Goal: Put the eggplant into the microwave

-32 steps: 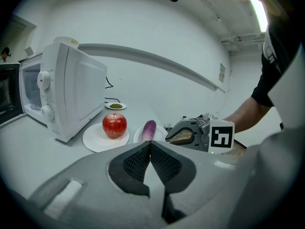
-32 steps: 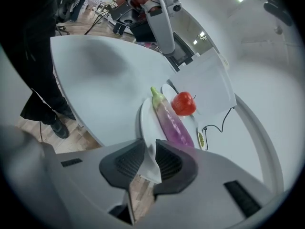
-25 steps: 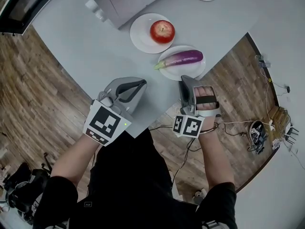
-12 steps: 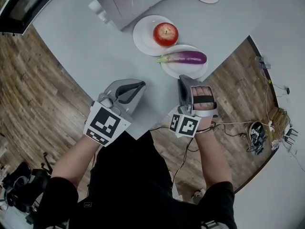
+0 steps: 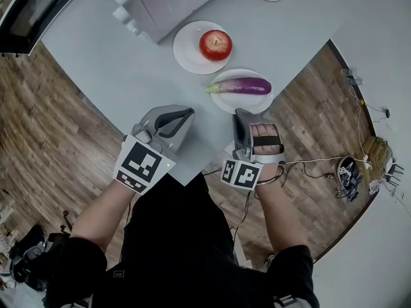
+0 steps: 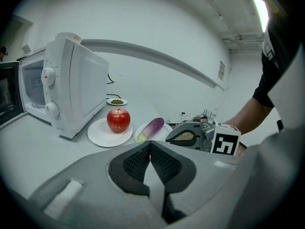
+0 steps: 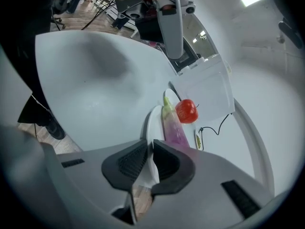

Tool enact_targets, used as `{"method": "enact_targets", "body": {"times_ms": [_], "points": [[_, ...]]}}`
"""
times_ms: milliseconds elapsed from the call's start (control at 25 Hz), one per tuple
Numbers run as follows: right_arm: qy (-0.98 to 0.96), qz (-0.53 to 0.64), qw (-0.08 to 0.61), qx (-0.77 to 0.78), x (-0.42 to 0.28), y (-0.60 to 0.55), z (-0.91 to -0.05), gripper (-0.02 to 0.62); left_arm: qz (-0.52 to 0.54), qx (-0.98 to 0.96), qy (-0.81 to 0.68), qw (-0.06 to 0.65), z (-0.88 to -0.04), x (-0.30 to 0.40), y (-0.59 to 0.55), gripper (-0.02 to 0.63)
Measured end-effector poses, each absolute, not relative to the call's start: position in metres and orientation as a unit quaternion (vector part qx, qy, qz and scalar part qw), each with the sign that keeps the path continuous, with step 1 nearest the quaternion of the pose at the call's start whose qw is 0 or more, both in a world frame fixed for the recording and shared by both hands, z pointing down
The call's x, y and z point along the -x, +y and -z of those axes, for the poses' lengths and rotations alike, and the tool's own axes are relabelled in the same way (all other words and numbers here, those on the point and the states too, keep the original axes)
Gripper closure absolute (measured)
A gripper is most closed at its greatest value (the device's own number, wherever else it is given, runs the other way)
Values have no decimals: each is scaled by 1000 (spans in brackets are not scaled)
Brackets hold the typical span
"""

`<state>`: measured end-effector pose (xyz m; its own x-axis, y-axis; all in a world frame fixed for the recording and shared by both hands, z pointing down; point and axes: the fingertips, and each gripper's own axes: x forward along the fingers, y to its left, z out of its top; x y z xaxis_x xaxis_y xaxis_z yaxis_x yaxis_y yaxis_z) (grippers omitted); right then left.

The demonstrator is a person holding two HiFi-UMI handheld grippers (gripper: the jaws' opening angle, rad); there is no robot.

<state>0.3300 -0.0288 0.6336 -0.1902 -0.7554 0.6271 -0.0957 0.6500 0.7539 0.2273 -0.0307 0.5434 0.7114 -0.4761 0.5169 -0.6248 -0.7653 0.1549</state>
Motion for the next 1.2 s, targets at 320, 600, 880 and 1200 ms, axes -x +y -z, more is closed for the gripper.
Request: {"method": "enact_targets", "body": {"times_ms": [320, 600, 880, 1200], "points": [[-726, 258, 559, -306, -327, -37, -633, 560, -232, -911, -304, 156, -536, -227, -31, 597], [-689, 333, 555, -326, -328, -39, -631, 562, -233, -909, -309, 154, -538, -224, -29, 597], [-672, 374, 530, -357, -331, -39, -621, 572, -227, -912, -311, 144, -530, -228, -25, 597], [-665, 387, 521, -369, -335, -32, -610, 572, -229, -910, -315, 141, -529, -231, -20, 597]]}}
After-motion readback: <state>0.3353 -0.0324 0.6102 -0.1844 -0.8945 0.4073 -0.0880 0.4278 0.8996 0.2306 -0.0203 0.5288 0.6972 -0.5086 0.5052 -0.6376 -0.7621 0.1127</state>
